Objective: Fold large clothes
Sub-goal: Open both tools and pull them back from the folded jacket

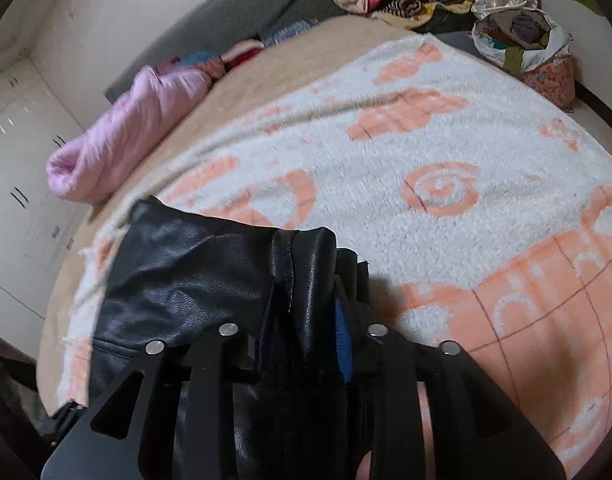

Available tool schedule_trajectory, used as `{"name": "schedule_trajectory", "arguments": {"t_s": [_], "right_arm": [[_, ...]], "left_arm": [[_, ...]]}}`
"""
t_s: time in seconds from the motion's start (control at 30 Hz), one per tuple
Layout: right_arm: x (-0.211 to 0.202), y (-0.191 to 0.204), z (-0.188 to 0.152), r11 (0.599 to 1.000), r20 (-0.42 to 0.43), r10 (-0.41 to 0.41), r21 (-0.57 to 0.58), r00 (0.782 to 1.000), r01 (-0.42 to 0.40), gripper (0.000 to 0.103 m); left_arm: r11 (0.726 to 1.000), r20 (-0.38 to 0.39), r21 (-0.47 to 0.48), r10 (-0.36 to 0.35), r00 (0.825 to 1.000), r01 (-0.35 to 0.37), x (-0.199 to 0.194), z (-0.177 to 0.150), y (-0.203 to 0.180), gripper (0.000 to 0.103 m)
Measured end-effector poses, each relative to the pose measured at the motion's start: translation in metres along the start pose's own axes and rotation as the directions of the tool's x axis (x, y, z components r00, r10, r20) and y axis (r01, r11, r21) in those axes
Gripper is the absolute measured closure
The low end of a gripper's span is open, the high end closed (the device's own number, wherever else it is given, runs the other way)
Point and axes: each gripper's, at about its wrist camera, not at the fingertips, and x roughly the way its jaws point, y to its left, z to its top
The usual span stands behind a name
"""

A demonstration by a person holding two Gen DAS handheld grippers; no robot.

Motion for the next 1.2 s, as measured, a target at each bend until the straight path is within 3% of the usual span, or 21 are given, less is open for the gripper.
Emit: {"name": "schedule_trajectory", "arguments": {"t_s": [0.03, 0.1, 0.23, 0.3, 0.4, 0.57, 0.87, 1.2], "right_arm": [[-0.007, 0.001, -0.001, 1.000, 0.008, 0.001, -0.001, 1.000, -0.001, 0.073], [-0.019, 0.004, -0.004, 1.000, 0.030, -0.016, -0.014, 0.999, 0.016, 0.057], [-0.053, 0.019, -0.018, 0.998, 0.084, -0.016, -0.059, 0.996, 0.021, 0.052], [-0.077, 0.029, -0.026, 0.997, 0.134, -0.012, -0.080, 0.991, 0.023, 0.034], [-0.104, 0.039, -0.035, 0.994, 0.186, -0.009, -0.107, 0.983, 0.029, 0.020], [-0.148, 0.048, -0.064, 0.992, 0.252, 0.005, -0.120, 0.968, 0.027, 0.008], [-0.193, 0.071, -0.127, 0.981, 0.299, -0.034, -0.173, 0.954, 0.089, 0.004], [-0.207, 0.091, -0.188, 0.961, 0.327, -0.087, -0.222, 0.941, 0.166, 0.004]], "left_arm": [[1.000, 0.000, 0.001, 0.000, 1.000, 0.000, -0.001, 0.000, 0.000, 0.016], [1.000, 0.000, 0.003, 0.004, 1.000, -0.004, -0.004, -0.001, 0.000, 0.014], [1.000, 0.008, 0.023, 0.011, 1.000, -0.011, -0.015, -0.003, -0.006, 0.012], [0.999, 0.009, 0.033, 0.011, 1.000, -0.011, -0.021, -0.005, -0.009, 0.010], [0.999, 0.015, 0.032, -0.003, 1.000, 0.002, -0.031, -0.009, -0.012, 0.010], [0.999, 0.038, 0.048, -0.013, 0.999, 0.011, -0.052, -0.020, -0.014, 0.010], [0.999, 0.119, 0.041, -0.021, 0.993, 0.016, -0.091, -0.047, -0.010, 0.010], [1.000, 0.169, 0.023, -0.016, 0.985, 0.012, -0.115, -0.097, -0.004, 0.010]]}}
